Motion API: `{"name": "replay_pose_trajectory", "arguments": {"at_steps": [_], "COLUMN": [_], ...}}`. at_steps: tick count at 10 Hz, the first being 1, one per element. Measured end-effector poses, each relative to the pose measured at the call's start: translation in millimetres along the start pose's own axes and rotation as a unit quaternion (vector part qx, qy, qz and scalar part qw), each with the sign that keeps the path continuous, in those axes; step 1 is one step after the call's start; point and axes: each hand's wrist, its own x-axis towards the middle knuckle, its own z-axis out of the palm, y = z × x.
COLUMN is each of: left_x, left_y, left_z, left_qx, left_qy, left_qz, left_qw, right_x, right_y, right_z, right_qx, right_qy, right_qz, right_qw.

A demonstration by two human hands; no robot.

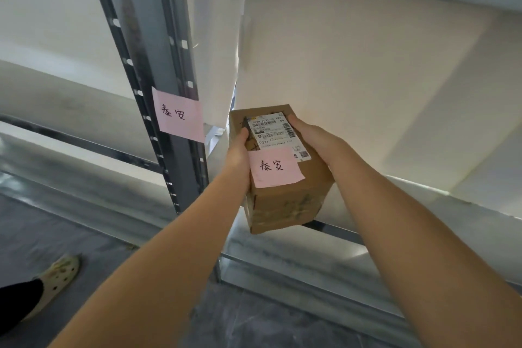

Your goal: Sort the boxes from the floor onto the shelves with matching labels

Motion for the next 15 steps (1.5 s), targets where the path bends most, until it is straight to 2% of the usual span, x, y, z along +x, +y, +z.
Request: {"name": "replay_pose_trajectory", "arguments": {"at_steps": [1,2,3,4,5,6,7,8,9,12,14,15], "left_x": [5,8,-4,8,20,19,16,13,9,8,6,0], "left_y": [-17,-33,-32,-13,6,9,6,3,-2,-17,-16,-12], "left_z": [14,28,34,7,-22,-31,-41,-55,-56,-43,-43,-42], "left_qx": [-0.056,0.037,0.240,0.450,0.617,0.649,0.681,0.707,0.723,0.689,0.690,0.700], "left_qy": [0.058,0.163,0.206,0.109,0.001,-0.008,0.011,0.005,0.014,0.064,0.036,0.017], "left_qz": [0.025,0.093,0.281,0.445,0.445,0.451,0.452,0.463,0.465,0.486,0.466,0.446], "left_qw": [0.996,0.982,0.906,0.767,0.649,0.613,0.576,0.535,0.511,0.535,0.552,0.557], "right_x": [-2,-2,-19,-54,-91,-99,-85,-75,-69,-59,-67,-81], "right_y": [-3,-2,8,24,41,64,72,74,76,76,80,86], "right_z": [-10,-24,-35,-30,6,43,37,14,-1,-22,-17,-21], "right_qx": [-0.105,-0.216,-0.263,-0.342,-0.380,-0.495,-0.526,-0.539,-0.552,-0.528,-0.502,-0.464], "right_qy": [0.078,0.181,0.230,0.246,0.180,0.152,0.191,0.189,0.183,0.185,0.216,0.241], "right_qz": [-0.073,-0.173,-0.212,-0.227,-0.284,-0.340,-0.346,-0.334,-0.313,-0.304,-0.281,-0.233], "right_qw": [0.989,0.944,0.913,0.878,0.862,0.785,0.753,0.750,0.751,0.771,0.789,0.820]}}
